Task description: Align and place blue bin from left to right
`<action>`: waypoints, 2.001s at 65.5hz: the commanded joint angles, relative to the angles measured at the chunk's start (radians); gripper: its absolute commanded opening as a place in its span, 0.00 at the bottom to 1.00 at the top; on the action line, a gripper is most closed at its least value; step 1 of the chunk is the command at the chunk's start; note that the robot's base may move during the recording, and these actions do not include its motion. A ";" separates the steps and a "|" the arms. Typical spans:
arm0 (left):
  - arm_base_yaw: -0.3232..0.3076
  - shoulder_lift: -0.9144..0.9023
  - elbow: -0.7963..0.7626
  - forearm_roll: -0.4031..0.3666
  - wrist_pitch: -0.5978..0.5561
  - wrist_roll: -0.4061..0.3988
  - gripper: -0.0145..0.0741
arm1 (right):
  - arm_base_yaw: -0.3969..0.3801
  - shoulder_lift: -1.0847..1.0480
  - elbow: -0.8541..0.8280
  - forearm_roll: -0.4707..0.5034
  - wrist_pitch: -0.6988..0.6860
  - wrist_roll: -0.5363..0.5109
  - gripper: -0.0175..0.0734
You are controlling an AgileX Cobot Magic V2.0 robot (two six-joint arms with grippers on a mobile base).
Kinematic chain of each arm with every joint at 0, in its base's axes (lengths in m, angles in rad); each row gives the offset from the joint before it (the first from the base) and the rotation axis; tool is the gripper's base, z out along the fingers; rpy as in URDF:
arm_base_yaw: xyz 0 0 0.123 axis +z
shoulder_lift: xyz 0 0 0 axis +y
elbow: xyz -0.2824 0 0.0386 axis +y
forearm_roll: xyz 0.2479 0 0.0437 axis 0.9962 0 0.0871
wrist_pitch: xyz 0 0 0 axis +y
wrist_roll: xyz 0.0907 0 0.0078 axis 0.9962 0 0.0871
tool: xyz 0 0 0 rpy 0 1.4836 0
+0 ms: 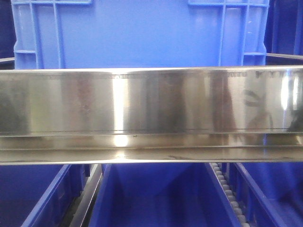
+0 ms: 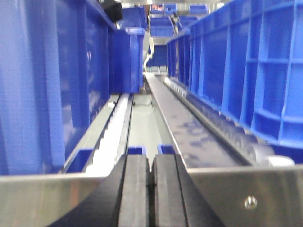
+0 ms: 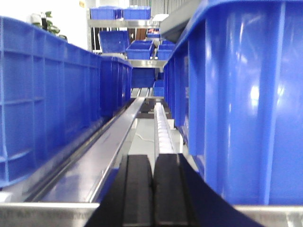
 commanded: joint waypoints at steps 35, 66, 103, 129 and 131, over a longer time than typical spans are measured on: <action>-0.008 0.035 -0.376 -0.024 0.177 -0.001 0.04 | 0.000 0.029 -0.356 0.001 0.112 0.000 0.11; -0.008 0.632 -0.918 -0.085 0.328 -0.001 0.04 | 0.000 0.612 -0.801 0.001 0.263 0.000 0.11; -0.008 1.127 -1.332 -0.091 0.450 -0.001 0.04 | 0.000 1.216 -1.365 0.001 0.638 0.000 0.11; -0.014 1.236 -1.399 -0.246 0.594 -0.001 0.04 | 0.074 1.305 -1.466 0.040 0.731 -0.046 0.11; -0.023 1.255 -1.427 -0.242 0.605 -0.001 0.04 | 0.090 1.318 -1.491 0.040 0.739 -0.046 0.11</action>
